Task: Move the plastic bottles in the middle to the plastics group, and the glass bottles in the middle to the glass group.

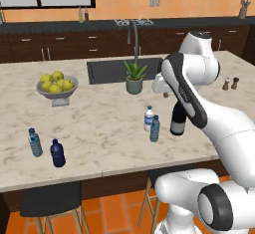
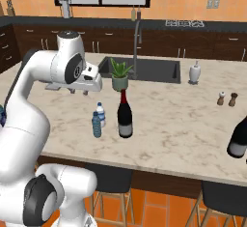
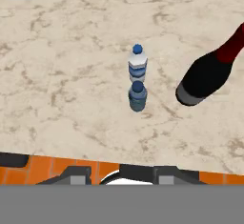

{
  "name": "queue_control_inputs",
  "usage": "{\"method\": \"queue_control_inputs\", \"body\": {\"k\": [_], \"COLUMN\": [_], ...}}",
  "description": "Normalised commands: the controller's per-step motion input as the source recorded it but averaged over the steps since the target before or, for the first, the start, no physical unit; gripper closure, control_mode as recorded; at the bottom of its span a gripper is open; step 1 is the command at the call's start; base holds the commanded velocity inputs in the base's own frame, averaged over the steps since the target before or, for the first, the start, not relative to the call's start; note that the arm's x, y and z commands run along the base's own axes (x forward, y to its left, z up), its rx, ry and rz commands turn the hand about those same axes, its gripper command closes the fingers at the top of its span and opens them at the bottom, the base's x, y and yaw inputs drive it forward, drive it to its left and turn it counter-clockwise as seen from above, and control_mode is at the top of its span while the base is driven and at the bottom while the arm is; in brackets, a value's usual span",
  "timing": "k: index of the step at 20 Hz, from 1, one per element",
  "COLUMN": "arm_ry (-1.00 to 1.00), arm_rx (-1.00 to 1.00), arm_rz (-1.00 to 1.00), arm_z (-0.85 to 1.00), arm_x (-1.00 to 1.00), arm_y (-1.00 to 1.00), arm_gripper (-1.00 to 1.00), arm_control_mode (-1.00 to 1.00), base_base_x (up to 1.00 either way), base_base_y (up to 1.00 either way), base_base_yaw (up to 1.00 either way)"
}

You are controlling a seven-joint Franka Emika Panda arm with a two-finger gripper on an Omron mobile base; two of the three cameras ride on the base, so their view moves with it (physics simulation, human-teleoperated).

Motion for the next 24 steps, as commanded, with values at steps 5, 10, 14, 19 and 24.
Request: {"method": "queue_control_inputs", "body": {"k": [5, 10, 14, 19, 24], "arm_ry": [-0.06, -0.04, -0.06, 0.00, -0.01], "arm_rx": [0.00, -0.01, 0.00, 0.00, 0.00], "arm_rz": [0.00, 0.00, 0.00, -0.06, -0.05], "arm_z": [0.00, -0.46, -0.06, 0.20, 0.17], "arm_x": [-0.20, -0.38, -0.08, 0.02, 0.29], "arm_y": [-0.09, -0.01, -0.25, -0.98, -0.68], "arm_gripper": [-1.00, -1.00, -1.00, -1.00, -1.00], "arm_control_mode": [-1.00, -1.00, -1.00, -1.00, -1.00], "base_base_x": [0.00, 0.00, 0.00, 0.00, 0.00], "base_base_y": [0.00, 0.00, 0.00, 0.00, 0.00], "base_base_yaw": [0.00, 0.00, 0.00, 0.00, 0.00]}}
